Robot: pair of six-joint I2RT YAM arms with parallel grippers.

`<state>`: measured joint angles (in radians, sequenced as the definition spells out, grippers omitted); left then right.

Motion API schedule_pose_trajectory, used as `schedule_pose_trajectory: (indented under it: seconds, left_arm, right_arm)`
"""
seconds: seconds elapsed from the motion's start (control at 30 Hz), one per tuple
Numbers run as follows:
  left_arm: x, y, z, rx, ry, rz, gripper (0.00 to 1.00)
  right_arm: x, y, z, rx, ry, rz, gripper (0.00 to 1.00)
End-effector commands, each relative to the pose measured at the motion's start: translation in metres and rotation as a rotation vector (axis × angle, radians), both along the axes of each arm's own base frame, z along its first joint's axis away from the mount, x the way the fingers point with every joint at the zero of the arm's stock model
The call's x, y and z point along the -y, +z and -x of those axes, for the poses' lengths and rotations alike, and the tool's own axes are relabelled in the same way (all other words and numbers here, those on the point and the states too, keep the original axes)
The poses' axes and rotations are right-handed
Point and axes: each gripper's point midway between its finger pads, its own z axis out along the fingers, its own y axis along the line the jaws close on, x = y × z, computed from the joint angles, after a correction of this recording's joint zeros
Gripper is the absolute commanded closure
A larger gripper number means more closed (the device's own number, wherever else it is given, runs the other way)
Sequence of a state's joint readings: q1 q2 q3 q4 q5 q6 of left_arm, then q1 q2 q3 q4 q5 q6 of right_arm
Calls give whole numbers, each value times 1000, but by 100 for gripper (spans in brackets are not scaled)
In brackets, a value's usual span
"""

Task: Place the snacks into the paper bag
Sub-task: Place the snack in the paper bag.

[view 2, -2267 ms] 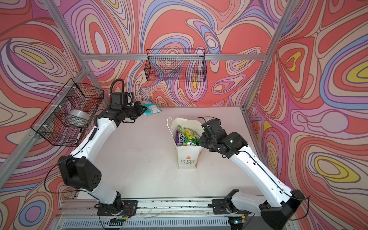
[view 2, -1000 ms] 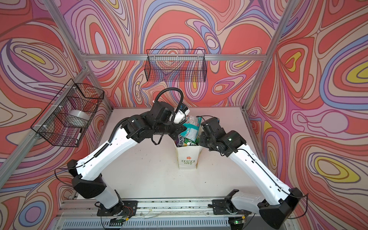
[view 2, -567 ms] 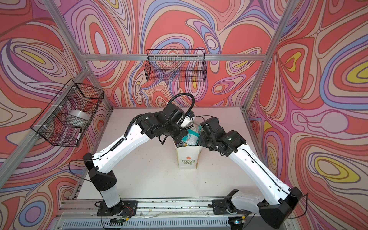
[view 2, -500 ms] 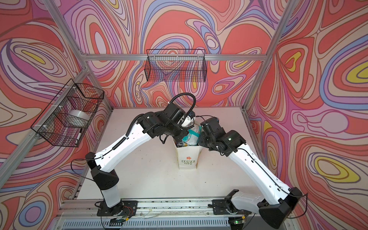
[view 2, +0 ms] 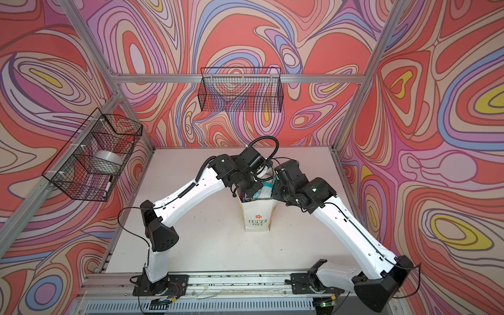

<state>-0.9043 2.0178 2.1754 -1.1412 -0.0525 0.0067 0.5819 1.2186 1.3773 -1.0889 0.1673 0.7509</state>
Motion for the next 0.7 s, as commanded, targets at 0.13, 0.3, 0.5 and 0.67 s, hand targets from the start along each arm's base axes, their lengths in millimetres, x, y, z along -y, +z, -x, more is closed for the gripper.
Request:
schedule_pose_trajectory:
  seconds: [0.13, 0.3, 0.5, 0.67]
  left_arm:
    - [-20, 23, 4, 33, 66, -12, 57]
    - [-25, 79, 5, 121, 127, 142, 52]
    - [-3, 104, 11, 90, 115, 316, 55]
    - [10, 91, 6, 49, 125, 325, 59]
  right_arm:
    - [-4, 27, -9, 96, 3, -40, 100]
    - [-2, 26, -8, 97, 2, -35, 100]
    - [-3, 26, -9, 96, 1, -37, 100]
    - [-3, 28, -8, 102, 2, -41, 100]
